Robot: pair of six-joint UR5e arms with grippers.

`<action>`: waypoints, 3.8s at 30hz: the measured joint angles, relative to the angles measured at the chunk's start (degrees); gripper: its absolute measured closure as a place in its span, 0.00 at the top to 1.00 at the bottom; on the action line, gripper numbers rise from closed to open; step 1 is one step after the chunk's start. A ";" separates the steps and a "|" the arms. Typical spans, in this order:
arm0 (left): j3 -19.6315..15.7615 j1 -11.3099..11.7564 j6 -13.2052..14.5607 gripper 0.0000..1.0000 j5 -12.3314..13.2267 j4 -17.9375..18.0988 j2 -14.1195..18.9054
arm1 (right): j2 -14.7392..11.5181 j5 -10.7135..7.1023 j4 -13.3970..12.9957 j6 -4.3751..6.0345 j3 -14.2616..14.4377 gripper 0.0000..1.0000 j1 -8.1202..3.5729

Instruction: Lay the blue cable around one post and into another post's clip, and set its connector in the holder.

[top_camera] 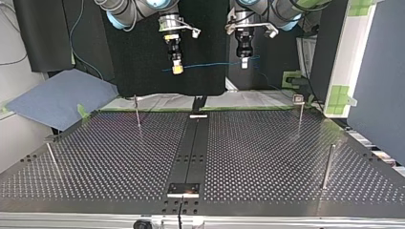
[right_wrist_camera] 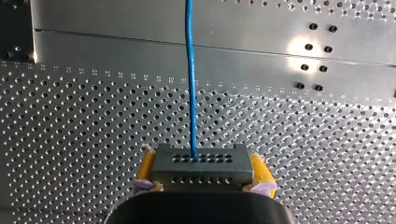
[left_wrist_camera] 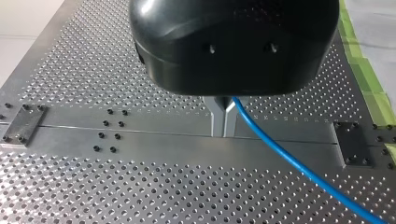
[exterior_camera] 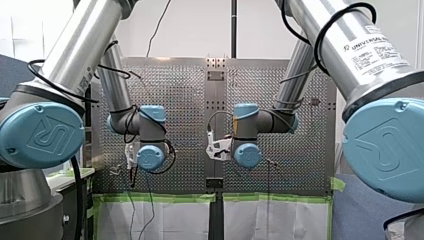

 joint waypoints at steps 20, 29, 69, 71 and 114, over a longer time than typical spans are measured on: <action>0.00 0.00 0.00 0.00 0.00 0.00 0.00 | 0.00 0.00 0.00 0.00 0.00 0.00 0.00; 0.00 0.00 0.00 0.00 0.00 0.00 0.00 | 0.00 0.00 0.00 0.00 0.00 0.00 -0.01; 0.07 0.44 -0.23 0.00 -0.02 -0.53 0.21 | -0.05 0.06 0.05 0.00 0.00 0.00 0.00; 0.07 0.49 -0.25 0.00 -0.01 -0.58 0.24 | -0.07 0.08 0.07 0.00 0.00 0.00 0.00; 4.66 -6.58 -3.16 0.00 -6.24 -1.32 -8.49 | 5.96 -3.25 5.53 0.00 0.61 0.00 0.00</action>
